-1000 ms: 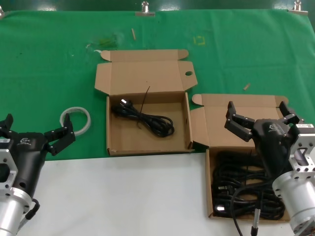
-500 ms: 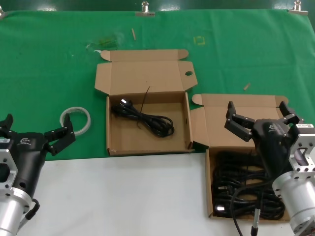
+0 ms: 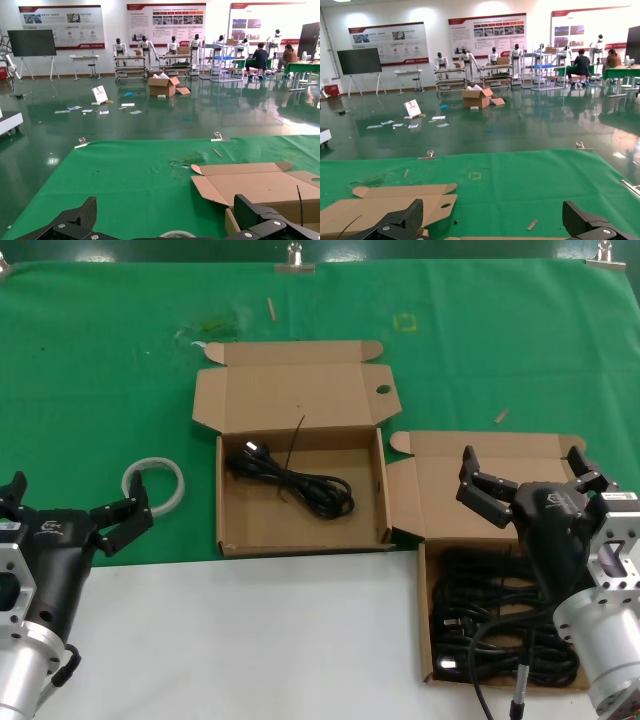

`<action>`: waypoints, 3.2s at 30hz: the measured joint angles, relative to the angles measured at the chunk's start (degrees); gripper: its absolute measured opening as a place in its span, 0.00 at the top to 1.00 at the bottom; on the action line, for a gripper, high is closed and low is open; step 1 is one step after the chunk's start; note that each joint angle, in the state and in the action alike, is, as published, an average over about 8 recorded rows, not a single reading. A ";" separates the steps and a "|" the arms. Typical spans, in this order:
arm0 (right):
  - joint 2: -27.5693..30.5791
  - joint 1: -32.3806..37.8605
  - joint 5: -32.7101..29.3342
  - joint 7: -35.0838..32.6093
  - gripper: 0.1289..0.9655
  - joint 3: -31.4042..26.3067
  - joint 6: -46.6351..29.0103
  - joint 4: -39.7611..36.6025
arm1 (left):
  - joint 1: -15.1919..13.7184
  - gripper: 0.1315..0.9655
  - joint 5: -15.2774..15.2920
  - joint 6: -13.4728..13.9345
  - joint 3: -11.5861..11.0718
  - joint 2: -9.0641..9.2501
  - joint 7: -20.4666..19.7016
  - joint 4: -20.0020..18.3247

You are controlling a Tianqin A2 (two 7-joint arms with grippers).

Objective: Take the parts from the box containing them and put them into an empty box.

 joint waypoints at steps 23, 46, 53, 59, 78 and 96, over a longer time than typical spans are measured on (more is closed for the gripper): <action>0.00 0.00 0.00 0.00 0.00 0.00 0.00 0.00 | 0.00 0.00 0.00 0.00 0.00 0.00 0.00 0.00; 0.00 0.00 0.00 0.00 0.00 0.00 0.00 0.00 | 0.00 0.00 0.00 0.00 0.00 0.00 0.00 0.00; 0.00 0.00 0.00 0.00 0.00 0.00 0.00 0.00 | 0.00 0.00 0.00 0.00 0.00 0.00 0.00 0.00; 0.00 0.00 0.00 0.00 0.00 0.00 0.00 0.00 | 0.00 0.00 0.00 0.00 0.00 0.00 0.00 0.00; 0.00 0.00 0.00 0.00 0.00 0.00 0.00 0.00 | 0.00 0.00 0.00 0.00 0.00 0.00 0.00 0.00; 0.00 0.00 0.00 0.00 0.00 0.00 0.00 0.00 | 0.00 0.00 0.00 0.00 0.00 0.00 0.00 0.00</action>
